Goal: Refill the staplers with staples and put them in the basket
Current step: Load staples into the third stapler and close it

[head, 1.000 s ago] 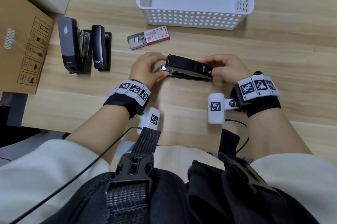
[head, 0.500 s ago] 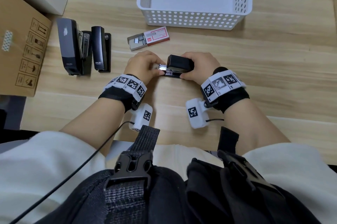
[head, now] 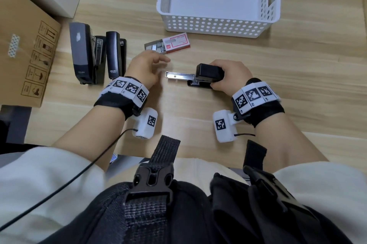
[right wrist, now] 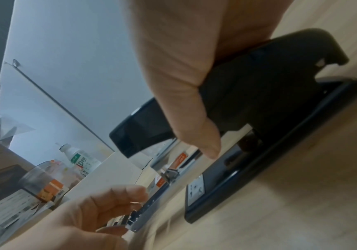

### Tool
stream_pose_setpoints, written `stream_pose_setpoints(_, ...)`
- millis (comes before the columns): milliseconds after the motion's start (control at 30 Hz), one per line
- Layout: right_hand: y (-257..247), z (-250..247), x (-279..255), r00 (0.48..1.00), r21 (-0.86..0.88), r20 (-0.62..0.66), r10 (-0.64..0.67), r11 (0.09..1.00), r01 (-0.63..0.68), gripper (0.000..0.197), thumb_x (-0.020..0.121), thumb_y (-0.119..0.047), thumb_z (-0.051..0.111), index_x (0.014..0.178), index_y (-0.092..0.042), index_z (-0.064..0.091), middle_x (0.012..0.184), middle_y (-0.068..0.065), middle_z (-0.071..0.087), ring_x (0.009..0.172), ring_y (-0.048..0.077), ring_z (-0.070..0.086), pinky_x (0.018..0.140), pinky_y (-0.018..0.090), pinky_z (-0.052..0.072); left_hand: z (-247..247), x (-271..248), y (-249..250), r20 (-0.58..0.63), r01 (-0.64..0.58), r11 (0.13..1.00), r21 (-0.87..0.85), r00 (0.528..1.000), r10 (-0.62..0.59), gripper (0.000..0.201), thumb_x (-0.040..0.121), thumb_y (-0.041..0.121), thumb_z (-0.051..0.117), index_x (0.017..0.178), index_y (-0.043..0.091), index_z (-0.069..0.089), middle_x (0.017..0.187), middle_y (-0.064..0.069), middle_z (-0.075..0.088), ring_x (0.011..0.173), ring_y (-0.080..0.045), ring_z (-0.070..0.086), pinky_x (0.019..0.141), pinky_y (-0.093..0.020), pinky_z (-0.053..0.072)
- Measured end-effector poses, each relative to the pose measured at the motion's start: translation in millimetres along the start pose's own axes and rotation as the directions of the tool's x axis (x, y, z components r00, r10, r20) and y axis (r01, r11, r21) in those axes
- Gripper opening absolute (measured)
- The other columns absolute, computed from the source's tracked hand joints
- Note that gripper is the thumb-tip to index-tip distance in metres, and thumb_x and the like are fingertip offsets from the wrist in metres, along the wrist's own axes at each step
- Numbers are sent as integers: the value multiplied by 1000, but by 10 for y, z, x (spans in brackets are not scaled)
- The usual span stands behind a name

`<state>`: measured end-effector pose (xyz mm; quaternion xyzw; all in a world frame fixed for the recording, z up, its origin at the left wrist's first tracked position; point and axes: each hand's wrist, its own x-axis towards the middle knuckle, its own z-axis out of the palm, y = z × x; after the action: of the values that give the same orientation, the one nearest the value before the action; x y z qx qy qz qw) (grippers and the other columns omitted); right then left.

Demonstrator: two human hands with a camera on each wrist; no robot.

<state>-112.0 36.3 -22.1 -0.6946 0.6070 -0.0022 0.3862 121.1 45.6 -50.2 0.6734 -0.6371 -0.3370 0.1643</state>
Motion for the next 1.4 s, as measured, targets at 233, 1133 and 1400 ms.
stream_pose_setpoints(233, 14, 9, 33, 1000, -7, 0, 31, 1000, -31, 36, 72, -10, 65, 105, -27, 62, 89, -8, 57, 94, 22, 58, 82, 34, 49, -170, 346, 31, -230, 80, 987, 136, 972, -47, 29, 78, 4, 56, 104, 14, 63, 117, -11, 54, 114, -25, 46, 87, -20, 30)
stream_pose_setpoints(1133, 47, 36, -20, 999, 2, -12, 45, 999, -45, 35, 71, -10, 66, 102, -26, 63, 86, -8, 57, 86, 19, 54, 76, 31, 46, -84, 521, 39, -137, 204, 906, 370, 977, -164, 23, 86, 27, 57, 94, 9, 68, 118, -12, 50, 104, -34, 51, 81, -42, 44)
stream_pose_setpoints(1400, 39, 44, -29, 998, 18, -16, 55, 998, -54, 34, 70, -10, 66, 100, -26, 62, 85, -7, 58, 84, 19, 55, 75, 31, 47, -190, 400, 270, -201, 146, 979, 142, 973, -116, 17, 82, 19, 46, 78, 9, 59, 84, -9, 60, 82, -26, 53, 69, -30, 38)
